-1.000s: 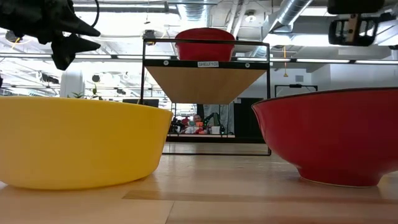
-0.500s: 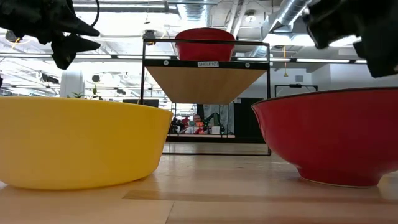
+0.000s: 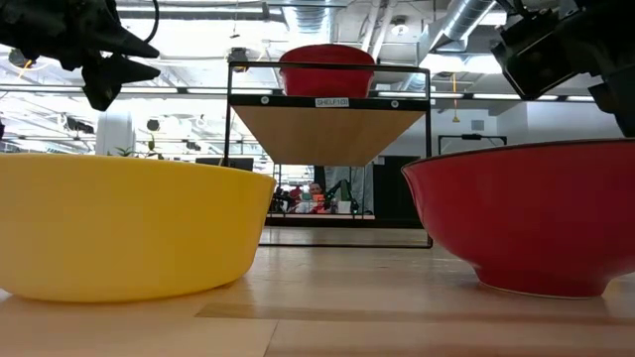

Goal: Pick & Place Mini bowls
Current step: Stack the white patterned bowl on top of the white patterned bowl on the shelf

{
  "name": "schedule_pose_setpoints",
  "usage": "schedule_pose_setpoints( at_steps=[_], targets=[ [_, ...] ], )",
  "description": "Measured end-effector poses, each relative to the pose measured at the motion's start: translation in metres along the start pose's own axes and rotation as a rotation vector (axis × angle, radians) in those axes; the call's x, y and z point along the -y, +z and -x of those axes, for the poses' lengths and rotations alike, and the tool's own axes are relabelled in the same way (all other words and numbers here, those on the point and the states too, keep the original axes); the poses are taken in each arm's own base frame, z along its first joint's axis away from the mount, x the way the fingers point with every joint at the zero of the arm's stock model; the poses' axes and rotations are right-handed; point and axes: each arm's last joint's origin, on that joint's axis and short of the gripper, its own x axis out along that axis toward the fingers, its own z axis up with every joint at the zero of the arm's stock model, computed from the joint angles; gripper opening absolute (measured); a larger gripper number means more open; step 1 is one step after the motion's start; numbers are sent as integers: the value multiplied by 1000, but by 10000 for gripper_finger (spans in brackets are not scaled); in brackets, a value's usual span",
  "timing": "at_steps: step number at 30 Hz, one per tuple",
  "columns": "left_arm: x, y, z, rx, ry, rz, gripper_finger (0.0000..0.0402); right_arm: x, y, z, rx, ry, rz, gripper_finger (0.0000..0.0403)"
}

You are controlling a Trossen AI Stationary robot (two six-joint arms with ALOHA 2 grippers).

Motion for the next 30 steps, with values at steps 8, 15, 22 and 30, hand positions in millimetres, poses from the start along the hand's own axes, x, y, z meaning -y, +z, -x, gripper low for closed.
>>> schedule_pose_setpoints(
  at_steps=[8, 15, 22, 30],
  targets=[
    [0, 0, 0, -2, 0, -1, 140, -2, -2, -2, 50, 25, -4, 72],
    [0, 0, 0, -2, 0, -1, 140, -2, -2, -2, 50, 31, -1, 85],
    [0, 0, 0, -1, 0, -8, 140, -2, -2, -2, 72, 28, -24, 150],
    [0, 0, 0, -10, -15, -30, 140, 0, 0, -2, 122, 11, -54, 189]
  ],
)
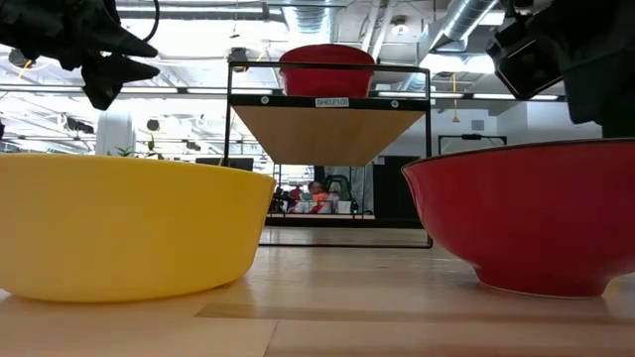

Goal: Pick & Place Mini bowls
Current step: Stack the white patterned bowl on top of the white patterned bowl on the shelf

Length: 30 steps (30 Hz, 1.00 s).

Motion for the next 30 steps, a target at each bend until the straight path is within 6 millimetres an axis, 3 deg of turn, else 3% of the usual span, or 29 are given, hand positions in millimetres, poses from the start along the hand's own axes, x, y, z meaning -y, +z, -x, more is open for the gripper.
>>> schedule_pose_setpoints(
  at_steps=[8, 16, 30],
  targets=[
    [0, 0, 0, 0, 1, -1, 140, 3, 0, -2, -1, -3, -7, 184],
    [0, 0, 0, 0, 1, -5, 140, 20, -3, -14, 0, 26, -76, 187],
    [0, 0, 0, -2, -3, -5, 140, 17, -3, -15, 41, 53, -71, 178]
  ],
)
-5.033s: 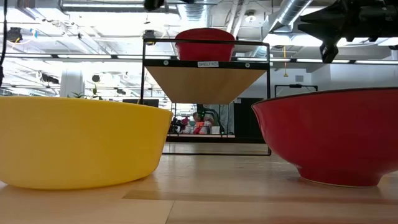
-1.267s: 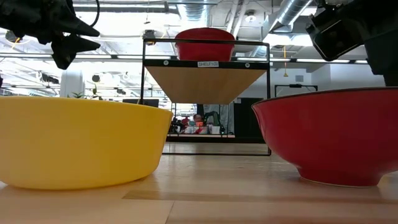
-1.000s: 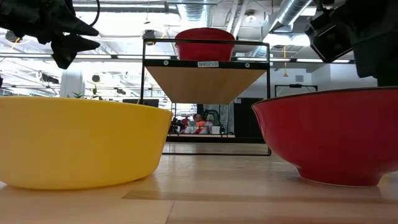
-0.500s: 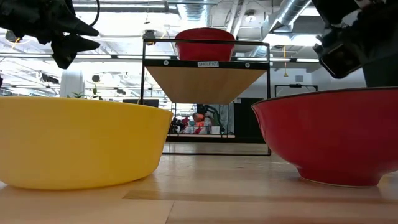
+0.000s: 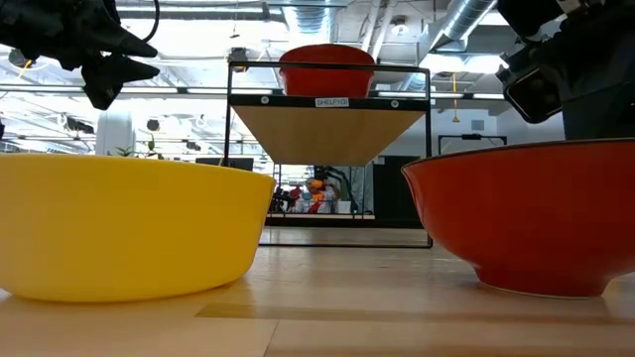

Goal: Pick & Place Mini bowls
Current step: Stack the white patterned bowl on top of the white patterned bowl on the shelf

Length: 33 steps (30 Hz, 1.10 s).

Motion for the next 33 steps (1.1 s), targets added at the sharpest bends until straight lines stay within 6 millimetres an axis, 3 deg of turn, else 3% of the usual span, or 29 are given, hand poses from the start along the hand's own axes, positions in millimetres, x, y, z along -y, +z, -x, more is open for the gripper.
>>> schedule_pose_setpoints(
  at_steps=[12, 33],
  targets=[
    [0, 0, 0, 2, -2, 8, 140, -1, -3, -47, -42, 54, 7, 180],
    [2, 0, 0, -21, -45, 9, 140, -3, -3, -42, -42, 69, 14, 133]
  ],
)
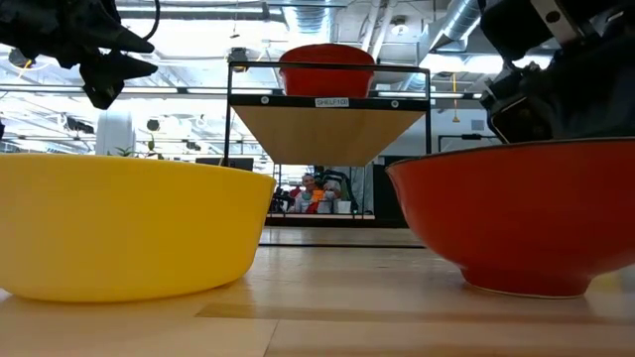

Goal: Pick & Place Mini bowls
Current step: Stack the white patterned bowl on top of the white patterned bowl on the shelf

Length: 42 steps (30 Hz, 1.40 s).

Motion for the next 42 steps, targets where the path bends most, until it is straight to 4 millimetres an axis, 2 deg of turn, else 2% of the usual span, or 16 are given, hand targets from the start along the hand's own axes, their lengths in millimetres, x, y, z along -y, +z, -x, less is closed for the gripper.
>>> schedule_pose_setpoints(
  at_steps=[8, 20, 24, 28, 34, 42],
  targets=[
    [0, 0, 0, 0, 0, 0, 140, 1, 0, 0, -2, -11, 0, 99],
    [0, 0, 0, 0, 0, 0, 140, 2, -2, 0, -61, -24, 10, 10],
    [0, 0, 0, 0, 0, 0, 140, 0, -2, 1, -71, -20, 16, 13],
    [0, 0, 0, 0, 0, 0, 140, -14, -4, 4, -104, 29, 82, 6],
    [0, 0, 0, -1, 0, 0, 140, -41, 4, 23, -80, 140, 161, 4],
    [0, 0, 0, -1, -1, 0, 140, -79, 31, 76, 2, 170, 232, 3]
  ],
)
